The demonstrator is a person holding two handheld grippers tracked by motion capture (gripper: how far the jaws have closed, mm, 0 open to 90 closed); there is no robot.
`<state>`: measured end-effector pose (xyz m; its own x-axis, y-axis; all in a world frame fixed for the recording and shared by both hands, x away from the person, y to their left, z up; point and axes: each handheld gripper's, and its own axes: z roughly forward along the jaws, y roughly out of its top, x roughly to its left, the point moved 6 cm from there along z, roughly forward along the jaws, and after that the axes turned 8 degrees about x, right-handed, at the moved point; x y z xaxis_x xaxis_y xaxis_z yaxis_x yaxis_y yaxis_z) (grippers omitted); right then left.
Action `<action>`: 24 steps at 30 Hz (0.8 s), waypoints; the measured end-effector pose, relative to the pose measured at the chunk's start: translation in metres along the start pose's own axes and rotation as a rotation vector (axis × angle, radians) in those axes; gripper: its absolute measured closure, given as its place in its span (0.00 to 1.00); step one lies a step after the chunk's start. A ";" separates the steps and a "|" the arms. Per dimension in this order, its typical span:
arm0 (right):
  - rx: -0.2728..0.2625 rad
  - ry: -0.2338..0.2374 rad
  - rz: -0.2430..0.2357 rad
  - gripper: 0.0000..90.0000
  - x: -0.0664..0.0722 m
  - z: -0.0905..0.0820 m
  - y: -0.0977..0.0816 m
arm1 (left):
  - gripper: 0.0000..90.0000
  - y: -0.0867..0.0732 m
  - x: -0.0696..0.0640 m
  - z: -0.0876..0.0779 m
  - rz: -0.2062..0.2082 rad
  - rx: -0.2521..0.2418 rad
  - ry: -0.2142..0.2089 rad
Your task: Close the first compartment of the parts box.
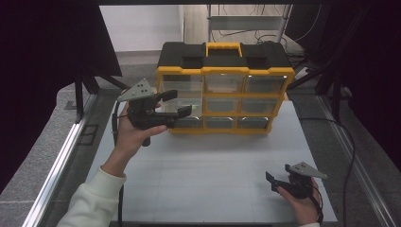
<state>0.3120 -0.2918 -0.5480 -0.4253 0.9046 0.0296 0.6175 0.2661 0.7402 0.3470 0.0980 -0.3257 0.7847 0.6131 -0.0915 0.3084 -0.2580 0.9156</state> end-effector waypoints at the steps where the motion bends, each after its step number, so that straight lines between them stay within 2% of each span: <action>1: 0.000 -0.004 -0.001 0.18 0.000 0.000 0.000 | 0.28 -0.001 -0.001 0.000 0.000 -0.002 0.001; 8: 0.000 -0.005 0.003 0.18 0.000 0.000 0.000 | 0.29 -0.008 -0.008 0.001 0.019 0.016 -0.015; 11: 0.002 0.000 0.002 0.18 0.000 0.000 0.000 | 0.32 -0.011 -0.008 0.000 0.014 0.013 -0.017; 15: 0.000 -0.005 0.003 0.18 0.000 0.000 0.000 | 0.36 -0.014 -0.011 -0.003 0.031 0.007 -0.012; 18: -0.001 -0.005 0.005 0.18 -0.001 0.000 0.000 | 0.44 -0.016 -0.014 -0.005 0.048 0.014 -0.004; 24: -0.001 -0.005 0.002 0.18 0.000 0.000 0.000 | 0.66 -0.023 -0.018 -0.004 0.061 0.039 -0.022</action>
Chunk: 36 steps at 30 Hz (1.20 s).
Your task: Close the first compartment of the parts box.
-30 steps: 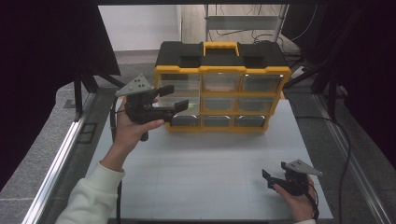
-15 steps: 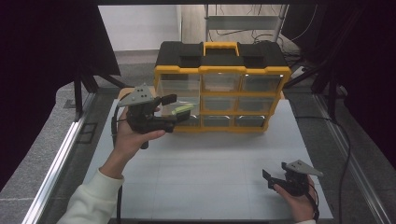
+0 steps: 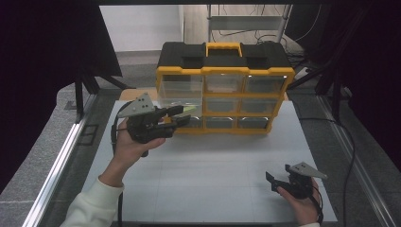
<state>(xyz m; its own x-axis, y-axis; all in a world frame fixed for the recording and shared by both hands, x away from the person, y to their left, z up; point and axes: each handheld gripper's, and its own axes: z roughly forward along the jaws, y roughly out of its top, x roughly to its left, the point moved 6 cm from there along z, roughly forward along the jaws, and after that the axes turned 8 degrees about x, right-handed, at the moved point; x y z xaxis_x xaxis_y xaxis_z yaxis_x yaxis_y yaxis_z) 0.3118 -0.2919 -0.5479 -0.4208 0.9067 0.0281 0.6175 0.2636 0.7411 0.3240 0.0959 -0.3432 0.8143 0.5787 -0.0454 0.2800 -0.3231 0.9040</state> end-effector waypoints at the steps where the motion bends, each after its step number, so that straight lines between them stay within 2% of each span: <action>1: 0.000 0.000 0.001 0.18 0.000 0.000 0.000 | 0.70 -0.001 0.000 0.001 -0.002 0.005 -0.004; 5: 0.000 -0.001 0.003 0.18 0.000 0.000 0.000 | 0.91 -0.005 0.001 0.002 -0.023 0.021 -0.024; 9: -0.001 -0.002 0.002 0.18 -0.001 0.000 0.000 | 0.99 -0.010 0.001 0.005 -0.036 0.031 -0.028; 14: 0.000 0.004 0.001 0.18 -0.001 0.000 0.000 | 0.99 -0.016 0.003 0.011 -0.044 0.044 -0.023; 19: 0.000 -0.001 0.000 0.18 0.000 0.000 0.000 | 0.99 -0.022 0.006 0.019 -0.046 0.060 0.008; 36: 0.003 0.002 -0.001 0.18 0.000 0.000 -0.001 | 0.99 -0.026 0.023 0.035 -0.067 0.083 0.070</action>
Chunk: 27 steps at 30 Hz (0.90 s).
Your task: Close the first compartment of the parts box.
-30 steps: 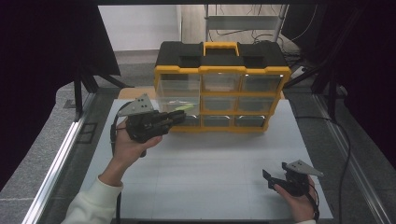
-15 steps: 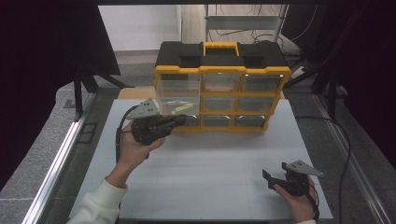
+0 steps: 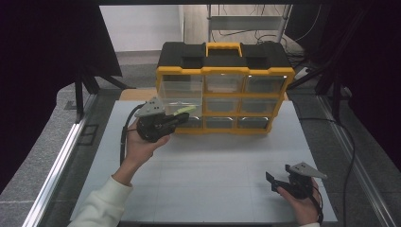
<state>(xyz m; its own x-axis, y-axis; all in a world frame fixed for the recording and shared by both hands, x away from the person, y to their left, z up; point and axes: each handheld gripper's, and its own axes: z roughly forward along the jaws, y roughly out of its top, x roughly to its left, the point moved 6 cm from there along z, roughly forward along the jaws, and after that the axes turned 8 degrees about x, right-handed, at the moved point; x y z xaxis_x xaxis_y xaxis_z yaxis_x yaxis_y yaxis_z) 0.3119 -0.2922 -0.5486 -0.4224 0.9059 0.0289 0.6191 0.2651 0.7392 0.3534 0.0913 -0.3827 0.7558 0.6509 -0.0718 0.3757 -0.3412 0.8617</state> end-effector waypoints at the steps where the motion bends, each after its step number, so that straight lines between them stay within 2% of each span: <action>1: 0.000 0.000 0.000 0.18 0.000 0.000 0.000 | 0.99 0.000 0.001 0.001 0.001 0.002 0.005; 6: 0.001 0.000 0.001 0.18 0.000 0.000 0.000 | 0.99 0.000 0.008 0.005 -0.012 0.009 0.020; 8: 0.001 0.000 0.001 0.18 0.000 0.000 0.000 | 0.99 0.001 0.010 0.006 -0.017 0.008 0.011; 17: 0.001 0.002 0.003 0.18 0.001 0.000 0.000 | 0.99 0.004 0.012 0.008 -0.011 0.009 0.019; 27: -0.002 -0.001 0.005 0.18 0.000 0.000 0.000 | 0.99 0.008 0.019 0.011 -0.029 0.009 0.022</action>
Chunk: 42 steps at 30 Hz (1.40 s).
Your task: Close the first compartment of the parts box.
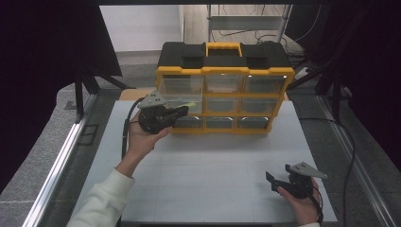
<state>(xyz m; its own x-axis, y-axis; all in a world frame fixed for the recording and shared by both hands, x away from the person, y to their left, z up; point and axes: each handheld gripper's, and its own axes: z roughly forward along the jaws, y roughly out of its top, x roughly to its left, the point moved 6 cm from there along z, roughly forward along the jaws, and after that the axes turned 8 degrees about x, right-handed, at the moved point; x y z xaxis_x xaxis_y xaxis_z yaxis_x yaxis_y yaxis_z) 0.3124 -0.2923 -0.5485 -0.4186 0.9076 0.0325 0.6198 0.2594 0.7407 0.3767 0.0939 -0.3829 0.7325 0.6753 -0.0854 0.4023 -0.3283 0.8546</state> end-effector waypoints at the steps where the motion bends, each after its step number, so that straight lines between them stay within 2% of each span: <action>1: -0.001 0.001 0.002 0.18 0.000 0.000 0.000 | 0.99 0.000 0.001 0.000 -0.003 0.000 0.000; 14: -0.005 0.019 0.016 0.18 -0.002 0.000 -0.001 | 0.99 0.008 0.009 0.007 -0.025 -0.007 -0.003; 42: -0.010 0.021 0.006 0.18 -0.001 -0.002 0.000 | 0.99 0.012 0.024 0.009 -0.053 -0.019 0.042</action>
<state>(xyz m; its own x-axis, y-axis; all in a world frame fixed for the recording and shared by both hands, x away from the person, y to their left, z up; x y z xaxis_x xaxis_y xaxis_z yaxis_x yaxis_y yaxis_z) 0.3117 -0.2941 -0.5478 -0.4287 0.9020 0.0509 0.6156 0.2504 0.7473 0.4048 0.1002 -0.3795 0.6866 0.7187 -0.1100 0.4293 -0.2786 0.8591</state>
